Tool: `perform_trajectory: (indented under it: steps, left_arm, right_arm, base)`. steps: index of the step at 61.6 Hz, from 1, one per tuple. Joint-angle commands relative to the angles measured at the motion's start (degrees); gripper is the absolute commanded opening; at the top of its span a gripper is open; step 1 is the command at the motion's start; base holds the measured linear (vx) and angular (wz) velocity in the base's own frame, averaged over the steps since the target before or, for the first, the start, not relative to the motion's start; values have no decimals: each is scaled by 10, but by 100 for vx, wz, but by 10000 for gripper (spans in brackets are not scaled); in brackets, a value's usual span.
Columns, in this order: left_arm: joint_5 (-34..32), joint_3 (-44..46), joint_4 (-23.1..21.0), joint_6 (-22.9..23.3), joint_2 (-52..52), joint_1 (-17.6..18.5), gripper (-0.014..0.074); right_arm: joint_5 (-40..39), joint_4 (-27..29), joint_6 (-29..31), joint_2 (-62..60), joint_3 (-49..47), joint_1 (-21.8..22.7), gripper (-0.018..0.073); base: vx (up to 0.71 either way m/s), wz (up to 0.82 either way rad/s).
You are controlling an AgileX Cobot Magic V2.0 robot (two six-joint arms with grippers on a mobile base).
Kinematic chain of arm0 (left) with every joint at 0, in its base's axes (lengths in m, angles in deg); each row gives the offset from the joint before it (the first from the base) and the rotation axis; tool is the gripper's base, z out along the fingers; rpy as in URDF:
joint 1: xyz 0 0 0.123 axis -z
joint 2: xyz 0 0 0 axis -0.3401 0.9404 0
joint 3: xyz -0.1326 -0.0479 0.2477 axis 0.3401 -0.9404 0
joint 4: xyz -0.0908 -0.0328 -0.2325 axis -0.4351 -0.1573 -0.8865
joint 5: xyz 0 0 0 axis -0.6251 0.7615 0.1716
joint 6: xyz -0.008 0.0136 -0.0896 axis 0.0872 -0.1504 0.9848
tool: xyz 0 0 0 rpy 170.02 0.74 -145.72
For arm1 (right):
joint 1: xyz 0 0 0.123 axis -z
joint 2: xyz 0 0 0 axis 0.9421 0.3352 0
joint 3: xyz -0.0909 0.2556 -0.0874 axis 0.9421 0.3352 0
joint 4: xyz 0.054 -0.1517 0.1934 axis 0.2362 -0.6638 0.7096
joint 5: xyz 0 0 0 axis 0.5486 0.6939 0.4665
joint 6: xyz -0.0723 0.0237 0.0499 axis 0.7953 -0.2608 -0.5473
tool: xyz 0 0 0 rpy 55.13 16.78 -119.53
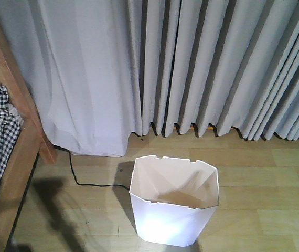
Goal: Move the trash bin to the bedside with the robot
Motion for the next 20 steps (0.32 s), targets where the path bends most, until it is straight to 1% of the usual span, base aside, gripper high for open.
perform_trajectory:
  steps: [1, 20]
  left_arm:
    - [-40, -17, -2, 5, -5, 1, -6]
    - [-40, -17, -2, 5, -5, 1, -6]
  right_arm:
    - [-39, -6, -1, -7, 11, 3, -11]
    - [-39, -6, -1, -7, 11, 3, -11]
  base:
    - [0, 0]
    - [0, 0]
